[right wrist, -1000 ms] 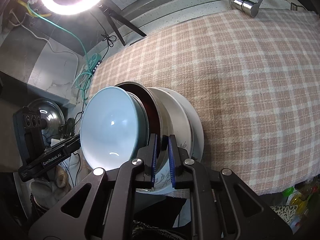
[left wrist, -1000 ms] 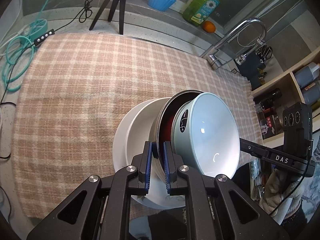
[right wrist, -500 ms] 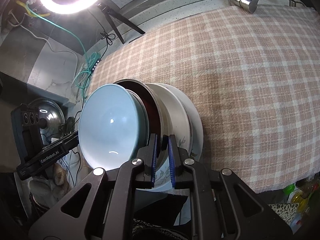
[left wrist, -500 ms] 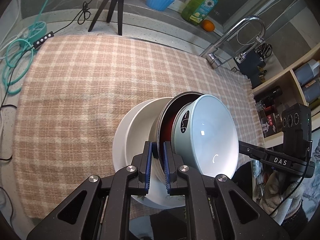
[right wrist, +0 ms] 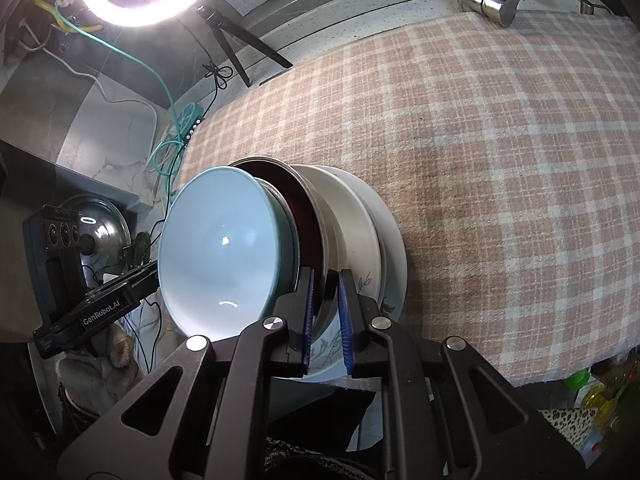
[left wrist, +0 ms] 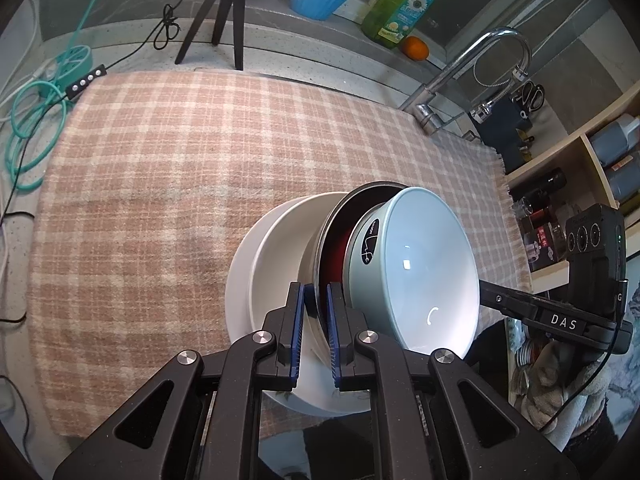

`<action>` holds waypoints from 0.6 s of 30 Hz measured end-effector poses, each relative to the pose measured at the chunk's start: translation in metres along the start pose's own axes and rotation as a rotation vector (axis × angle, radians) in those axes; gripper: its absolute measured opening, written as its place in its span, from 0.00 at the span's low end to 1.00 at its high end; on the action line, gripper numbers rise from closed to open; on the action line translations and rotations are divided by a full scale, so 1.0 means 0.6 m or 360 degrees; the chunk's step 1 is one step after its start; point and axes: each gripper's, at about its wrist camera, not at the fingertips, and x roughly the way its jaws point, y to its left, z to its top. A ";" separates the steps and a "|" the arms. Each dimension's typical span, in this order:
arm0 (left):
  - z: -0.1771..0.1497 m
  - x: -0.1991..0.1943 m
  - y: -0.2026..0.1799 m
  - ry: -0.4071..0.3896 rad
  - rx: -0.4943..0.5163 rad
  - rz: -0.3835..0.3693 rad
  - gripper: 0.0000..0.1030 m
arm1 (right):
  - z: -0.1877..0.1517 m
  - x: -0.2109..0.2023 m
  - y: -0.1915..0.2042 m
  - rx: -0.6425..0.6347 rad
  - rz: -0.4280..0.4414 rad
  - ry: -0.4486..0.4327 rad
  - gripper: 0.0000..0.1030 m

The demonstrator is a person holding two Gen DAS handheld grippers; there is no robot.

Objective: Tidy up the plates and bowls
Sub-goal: 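Open the right gripper and release the bowls onto the plates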

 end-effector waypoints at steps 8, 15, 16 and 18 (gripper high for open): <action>-0.001 -0.002 0.001 -0.0001 0.0002 0.0012 0.13 | 0.000 -0.007 -0.002 -0.0005 -0.0008 -0.0026 0.13; -0.002 -0.019 0.006 -0.0041 0.0007 0.0026 0.14 | -0.001 -0.015 -0.002 -0.0021 -0.0016 -0.0049 0.14; -0.003 -0.022 0.007 -0.0045 0.0007 0.0028 0.14 | -0.002 -0.017 -0.001 -0.0029 -0.0022 -0.0056 0.15; -0.005 -0.029 0.006 -0.0054 0.0019 0.0034 0.16 | -0.004 -0.022 0.000 -0.0039 -0.0031 -0.0072 0.20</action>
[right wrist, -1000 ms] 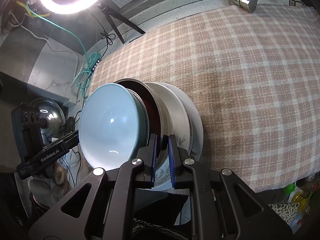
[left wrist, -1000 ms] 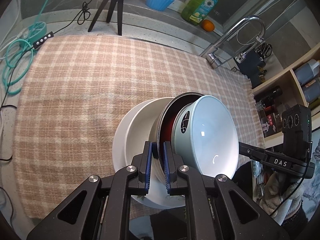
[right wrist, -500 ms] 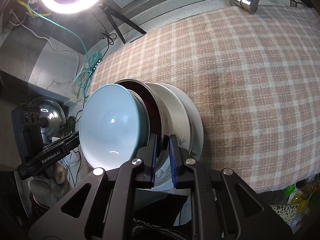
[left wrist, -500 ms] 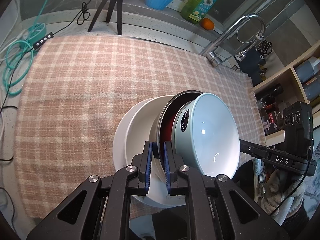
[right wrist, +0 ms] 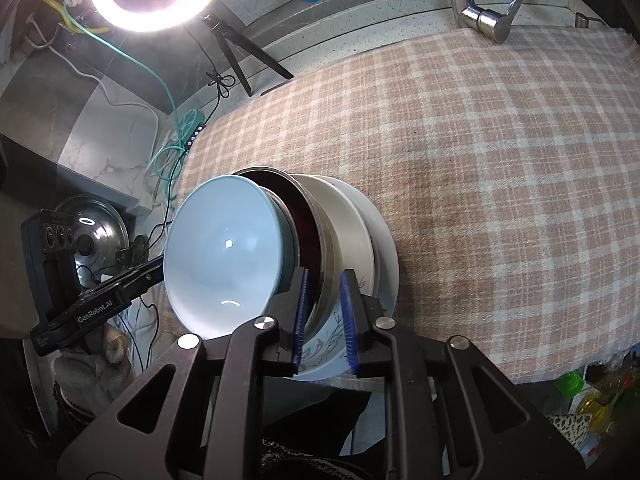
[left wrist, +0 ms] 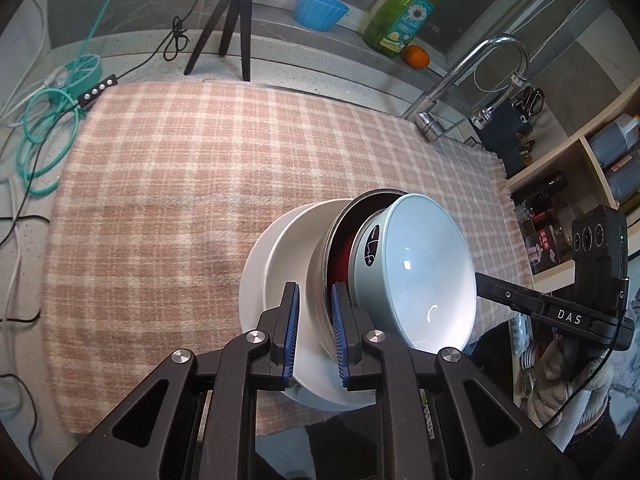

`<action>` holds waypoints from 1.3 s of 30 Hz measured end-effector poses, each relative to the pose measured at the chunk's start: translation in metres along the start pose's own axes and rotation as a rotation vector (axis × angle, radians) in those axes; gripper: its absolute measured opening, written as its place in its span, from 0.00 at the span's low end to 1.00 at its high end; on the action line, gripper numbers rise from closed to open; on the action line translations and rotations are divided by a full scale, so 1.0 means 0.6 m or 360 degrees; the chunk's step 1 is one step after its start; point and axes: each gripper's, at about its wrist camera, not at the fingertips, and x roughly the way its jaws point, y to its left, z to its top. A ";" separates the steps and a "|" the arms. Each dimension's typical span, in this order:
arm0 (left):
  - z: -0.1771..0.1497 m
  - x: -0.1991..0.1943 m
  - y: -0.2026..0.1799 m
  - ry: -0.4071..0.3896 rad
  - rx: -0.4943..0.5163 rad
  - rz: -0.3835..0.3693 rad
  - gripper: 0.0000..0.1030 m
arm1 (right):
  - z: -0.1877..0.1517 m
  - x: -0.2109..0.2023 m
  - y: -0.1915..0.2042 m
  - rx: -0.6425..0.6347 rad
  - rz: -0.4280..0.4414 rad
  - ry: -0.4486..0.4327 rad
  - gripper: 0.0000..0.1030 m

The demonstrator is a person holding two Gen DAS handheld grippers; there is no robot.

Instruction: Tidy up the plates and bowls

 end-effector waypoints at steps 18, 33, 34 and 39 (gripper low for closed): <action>-0.034 -0.064 -0.032 -0.0190 0.0141 0.0099 0.37 | -0.031 -0.045 0.015 -0.0100 -0.0110 -0.0136 0.44; -0.062 -0.109 -0.084 -0.0374 0.0314 0.0305 0.57 | -0.075 -0.114 0.050 -0.0265 -0.0312 -0.0390 0.66; -0.062 -0.111 -0.085 -0.0381 0.0320 0.0331 0.57 | -0.078 -0.119 0.053 -0.0283 -0.0332 -0.0410 0.66; -0.070 -0.116 -0.087 -0.0405 0.0291 0.0387 0.57 | -0.087 -0.138 0.064 -0.0322 -0.0360 -0.0484 0.74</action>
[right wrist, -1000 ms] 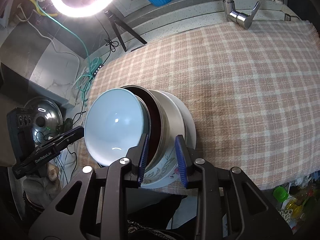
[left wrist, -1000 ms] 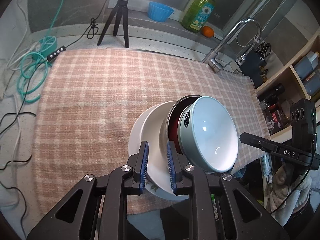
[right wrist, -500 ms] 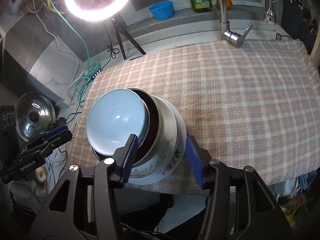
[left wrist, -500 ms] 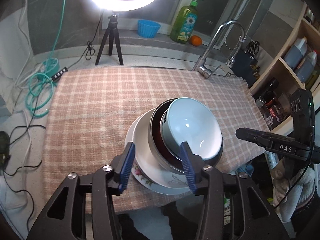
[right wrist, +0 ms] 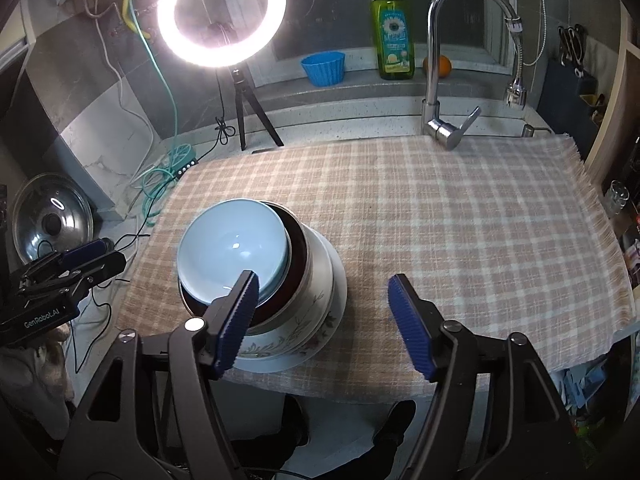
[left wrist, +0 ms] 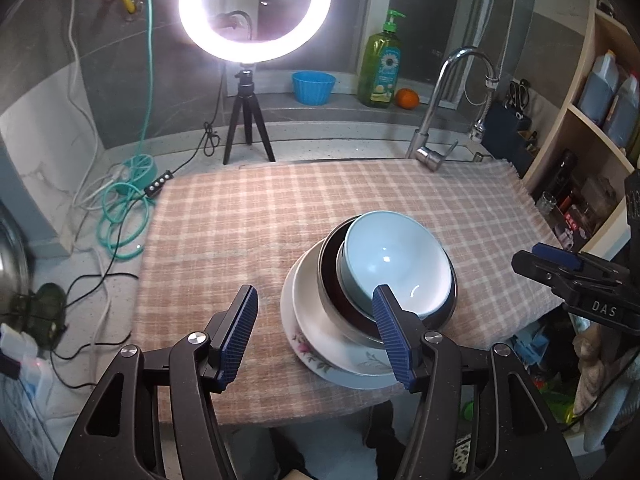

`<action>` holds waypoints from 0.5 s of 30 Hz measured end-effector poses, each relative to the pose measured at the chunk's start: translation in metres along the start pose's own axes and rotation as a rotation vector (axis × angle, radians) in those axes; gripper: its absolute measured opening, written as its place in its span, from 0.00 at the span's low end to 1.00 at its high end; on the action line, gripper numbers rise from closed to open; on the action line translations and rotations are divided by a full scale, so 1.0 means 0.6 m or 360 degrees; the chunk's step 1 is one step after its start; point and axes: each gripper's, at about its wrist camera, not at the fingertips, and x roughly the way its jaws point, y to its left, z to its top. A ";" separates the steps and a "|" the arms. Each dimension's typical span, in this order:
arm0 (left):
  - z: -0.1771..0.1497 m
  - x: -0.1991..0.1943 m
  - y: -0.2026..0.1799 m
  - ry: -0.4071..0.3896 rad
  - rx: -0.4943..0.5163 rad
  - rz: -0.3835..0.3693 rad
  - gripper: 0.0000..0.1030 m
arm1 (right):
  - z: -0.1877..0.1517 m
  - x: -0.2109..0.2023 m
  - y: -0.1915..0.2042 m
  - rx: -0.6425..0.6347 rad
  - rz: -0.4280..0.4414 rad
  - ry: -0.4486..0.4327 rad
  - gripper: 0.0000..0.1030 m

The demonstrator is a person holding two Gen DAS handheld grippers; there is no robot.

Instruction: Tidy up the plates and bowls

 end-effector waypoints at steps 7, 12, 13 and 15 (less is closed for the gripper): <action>-0.003 -0.008 -0.001 0.0001 -0.0012 0.0031 0.63 | -0.005 -0.012 0.004 -0.0003 -0.0052 -0.0063 0.88; -0.003 -0.017 0.000 -0.0027 -0.0043 0.0038 0.76 | -0.005 -0.008 0.005 0.0003 -0.0048 -0.0063 0.88; -0.002 -0.019 0.000 -0.0034 -0.0048 0.0041 0.78 | -0.005 -0.008 0.005 0.0005 -0.0045 -0.0061 0.88; 0.000 -0.019 0.003 -0.0036 -0.0065 0.0043 0.79 | -0.006 -0.008 0.007 0.0007 -0.0041 -0.0059 0.88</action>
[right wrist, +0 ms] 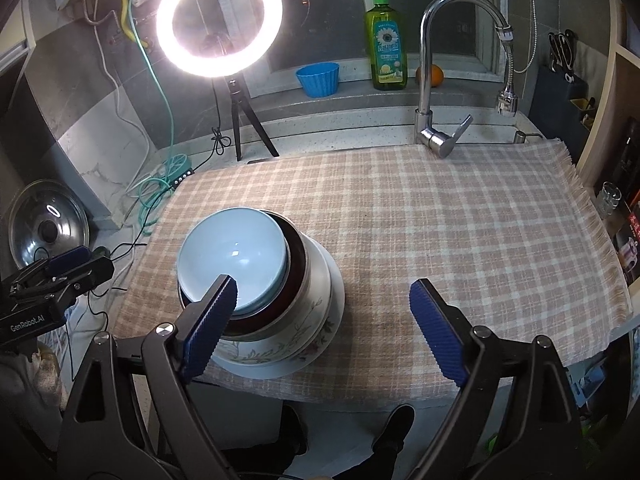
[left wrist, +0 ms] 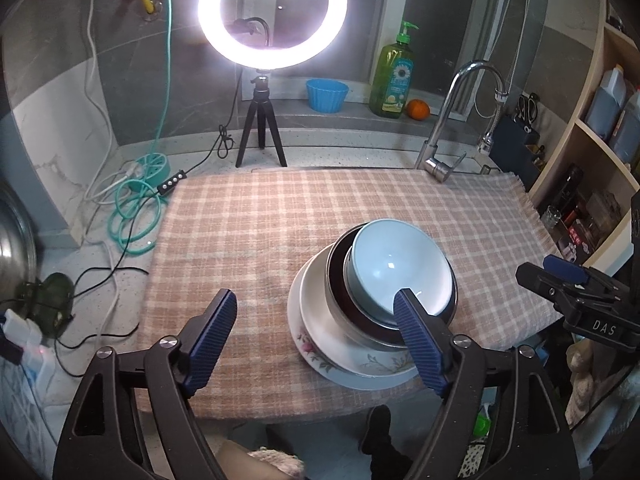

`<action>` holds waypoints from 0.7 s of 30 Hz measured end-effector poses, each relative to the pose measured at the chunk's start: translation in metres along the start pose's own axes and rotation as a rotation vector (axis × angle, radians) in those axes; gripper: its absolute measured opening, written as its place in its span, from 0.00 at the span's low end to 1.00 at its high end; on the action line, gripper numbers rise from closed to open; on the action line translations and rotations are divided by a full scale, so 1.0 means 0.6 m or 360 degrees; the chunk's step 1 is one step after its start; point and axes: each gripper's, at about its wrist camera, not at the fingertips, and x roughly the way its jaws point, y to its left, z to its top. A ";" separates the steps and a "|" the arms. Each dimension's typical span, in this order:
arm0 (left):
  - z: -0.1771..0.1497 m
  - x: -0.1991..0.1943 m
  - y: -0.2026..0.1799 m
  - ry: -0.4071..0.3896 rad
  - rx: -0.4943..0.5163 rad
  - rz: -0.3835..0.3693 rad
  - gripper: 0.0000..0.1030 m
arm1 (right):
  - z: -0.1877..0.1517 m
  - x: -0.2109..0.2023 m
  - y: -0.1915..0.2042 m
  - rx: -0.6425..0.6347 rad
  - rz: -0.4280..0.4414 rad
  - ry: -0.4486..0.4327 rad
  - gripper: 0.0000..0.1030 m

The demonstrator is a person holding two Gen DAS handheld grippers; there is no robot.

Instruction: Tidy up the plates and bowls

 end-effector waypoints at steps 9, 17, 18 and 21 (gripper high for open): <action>0.001 0.000 -0.004 0.0011 0.0008 0.0019 0.79 | 0.003 0.001 0.000 0.0012 -0.0003 -0.0012 0.88; 0.002 -0.001 -0.003 0.0006 0.0012 0.0024 0.79 | 0.002 0.001 0.000 0.0015 0.0000 -0.0009 0.88; 0.001 -0.001 -0.003 0.0006 0.0011 0.0026 0.79 | 0.001 0.001 0.000 0.0017 0.0001 -0.0009 0.88; 0.001 -0.002 -0.004 0.0005 0.0011 0.0023 0.79 | 0.001 0.001 0.001 0.0018 0.0000 -0.0011 0.88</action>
